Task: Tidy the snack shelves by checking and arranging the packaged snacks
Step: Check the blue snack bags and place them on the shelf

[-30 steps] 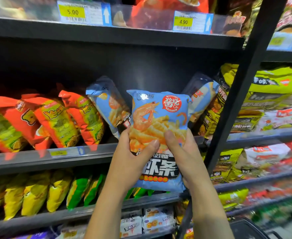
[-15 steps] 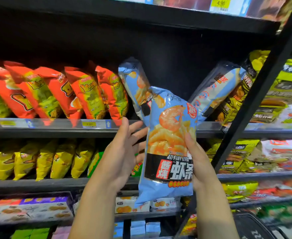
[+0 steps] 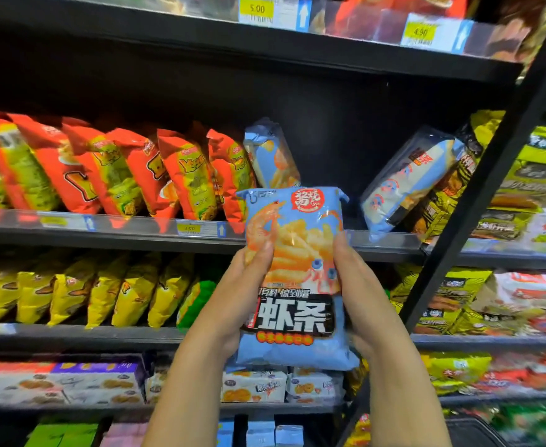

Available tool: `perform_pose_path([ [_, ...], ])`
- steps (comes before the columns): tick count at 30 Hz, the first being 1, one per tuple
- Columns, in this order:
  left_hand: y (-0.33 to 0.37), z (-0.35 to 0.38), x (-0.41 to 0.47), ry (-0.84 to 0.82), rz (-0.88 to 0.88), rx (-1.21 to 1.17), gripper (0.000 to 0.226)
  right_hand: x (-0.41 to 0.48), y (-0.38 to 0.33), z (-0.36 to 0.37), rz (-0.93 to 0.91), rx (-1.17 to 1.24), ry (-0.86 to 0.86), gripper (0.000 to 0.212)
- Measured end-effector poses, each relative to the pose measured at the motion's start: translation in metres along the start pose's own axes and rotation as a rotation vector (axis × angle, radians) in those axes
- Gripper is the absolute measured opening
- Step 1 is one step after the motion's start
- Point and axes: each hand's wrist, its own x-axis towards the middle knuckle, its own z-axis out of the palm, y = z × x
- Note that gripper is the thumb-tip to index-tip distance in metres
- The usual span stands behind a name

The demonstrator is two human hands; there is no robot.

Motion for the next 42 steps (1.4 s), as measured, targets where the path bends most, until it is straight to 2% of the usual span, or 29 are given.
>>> perform_pose_path([
  [3,-0.001,-0.010,0.002,-0.007,-0.130,-0.249,0.059,-0.003,-0.010,0.001,0.005,-0.014,-0.027,0.073],
  [7,-0.005,-0.021,0.000,-0.039,-0.121,-0.370,0.064,-0.006,-0.016,0.007,-0.022,-0.068,-0.083,0.078],
  [12,-0.002,-0.028,0.001,-0.004,0.055,-0.186,0.059,-0.005,-0.016,0.015,-0.044,-0.097,-0.103,0.068],
  [16,0.001,-0.026,0.002,0.017,0.218,0.012,0.045,-0.001,-0.009,0.015,-0.065,-0.092,-0.119,0.062],
  [23,-0.003,-0.034,0.011,-0.087,0.366,0.107,0.042,0.010,0.006,-0.006,-0.186,-0.074,-0.136,0.052],
  [26,-0.003,-0.039,0.013,-0.080,0.391,0.141,0.055,0.015,0.011,-0.013,-0.255,-0.097,-0.138,0.050],
  [31,-0.003,-0.041,0.017,-0.147,0.428,0.159,0.054,0.023,0.017,-0.019,-0.303,-0.050,-0.125,0.046],
  [36,-0.001,-0.047,0.017,-0.248,0.363,0.138,0.084,0.027,0.016,-0.024,-0.273,-0.042,-0.122,0.045],
  [39,-0.002,-0.048,0.020,-0.268,0.334,0.148,0.078,0.027,0.009,-0.026,-0.221,-0.030,-0.125,0.049],
  [42,-0.002,-0.041,0.025,-0.179,0.276,0.161,0.067,0.028,-0.001,-0.025,-0.145,-0.041,-0.110,0.049],
])
